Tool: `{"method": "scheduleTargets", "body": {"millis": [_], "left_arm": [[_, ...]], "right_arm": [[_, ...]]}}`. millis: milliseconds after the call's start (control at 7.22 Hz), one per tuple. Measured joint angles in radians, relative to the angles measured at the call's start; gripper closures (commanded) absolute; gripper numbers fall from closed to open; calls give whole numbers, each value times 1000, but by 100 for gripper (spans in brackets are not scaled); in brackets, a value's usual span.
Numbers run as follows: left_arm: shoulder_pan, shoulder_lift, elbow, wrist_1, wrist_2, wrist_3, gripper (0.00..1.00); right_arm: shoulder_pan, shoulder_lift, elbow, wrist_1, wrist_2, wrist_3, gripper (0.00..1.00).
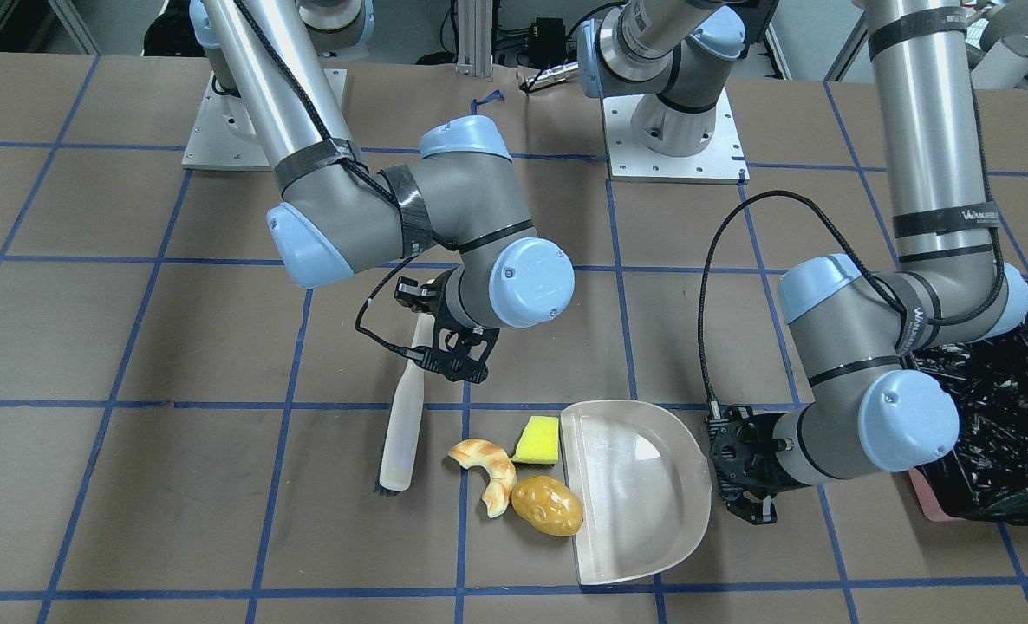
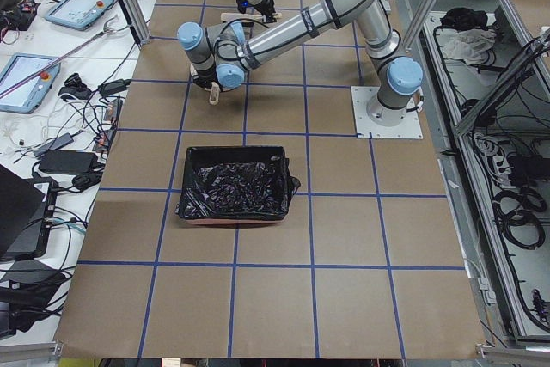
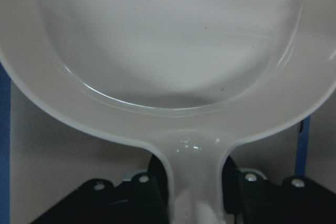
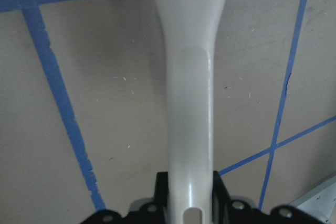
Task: Sweep and dump trash into bin
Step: 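Lift the brush with the right gripper and carry it toward the dustpan, then sweep the yellow sponge and bread into the dustpan with the right gripper's brush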
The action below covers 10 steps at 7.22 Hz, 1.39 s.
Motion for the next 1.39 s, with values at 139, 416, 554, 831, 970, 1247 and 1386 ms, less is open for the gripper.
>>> {"method": "scheduleTargets", "body": {"millis": [139,416,554,831,970,1247,1386], "left_arm": [[0,1,0,0,0,0,69],[-1,1,0,0,0,-1,69],[-1,1,0,0,0,-1,70],[0,1,0,0,-1,-1,70],[0,1,-1,0,-2,-1,70],[0,1,0,0,-1,-1,73],[-1,1,0,0,-1,0,74]], "right_arm": [[9,13,-12,0,7,10,100],[19,27,-25,-8,20,21,100],[26,33,-33,-14,34,28,100],[35,44,-41,-35,58,41,100],[35,46,-41,-52,71,47,100],[37,56,-45,-85,91,54,100],[40,63,-50,-99,103,57,100]]}}
